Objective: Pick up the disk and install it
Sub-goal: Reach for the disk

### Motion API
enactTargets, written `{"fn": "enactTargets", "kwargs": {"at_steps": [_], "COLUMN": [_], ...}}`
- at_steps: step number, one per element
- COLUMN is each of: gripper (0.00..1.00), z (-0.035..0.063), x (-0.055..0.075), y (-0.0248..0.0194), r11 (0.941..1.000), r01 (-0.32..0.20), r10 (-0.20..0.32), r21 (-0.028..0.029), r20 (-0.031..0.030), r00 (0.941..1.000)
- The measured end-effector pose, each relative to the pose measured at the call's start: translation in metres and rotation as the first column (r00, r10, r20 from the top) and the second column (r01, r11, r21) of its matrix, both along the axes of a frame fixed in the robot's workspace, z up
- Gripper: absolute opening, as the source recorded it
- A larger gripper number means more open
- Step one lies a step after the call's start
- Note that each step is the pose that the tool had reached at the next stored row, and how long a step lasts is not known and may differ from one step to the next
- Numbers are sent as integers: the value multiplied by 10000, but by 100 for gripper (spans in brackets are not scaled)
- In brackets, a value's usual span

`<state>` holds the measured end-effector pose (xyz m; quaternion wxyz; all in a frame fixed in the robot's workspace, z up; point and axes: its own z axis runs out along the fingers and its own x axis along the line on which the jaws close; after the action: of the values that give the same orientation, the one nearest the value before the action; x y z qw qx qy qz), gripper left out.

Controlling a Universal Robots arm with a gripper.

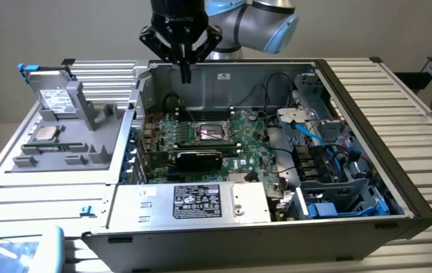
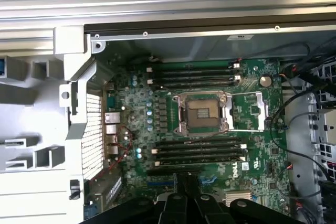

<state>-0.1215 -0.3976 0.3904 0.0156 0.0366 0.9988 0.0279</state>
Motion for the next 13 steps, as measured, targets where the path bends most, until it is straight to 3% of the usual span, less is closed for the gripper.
{"fn": "enactTargets", "kwargs": {"at_steps": [13], "gripper": [11], "z": [-12], "x": [-586], "y": [57], "r11": [9998], "r01": [1], "r10": [-1], "r21": [220], "r20": [-1], "r00": [10000]}}
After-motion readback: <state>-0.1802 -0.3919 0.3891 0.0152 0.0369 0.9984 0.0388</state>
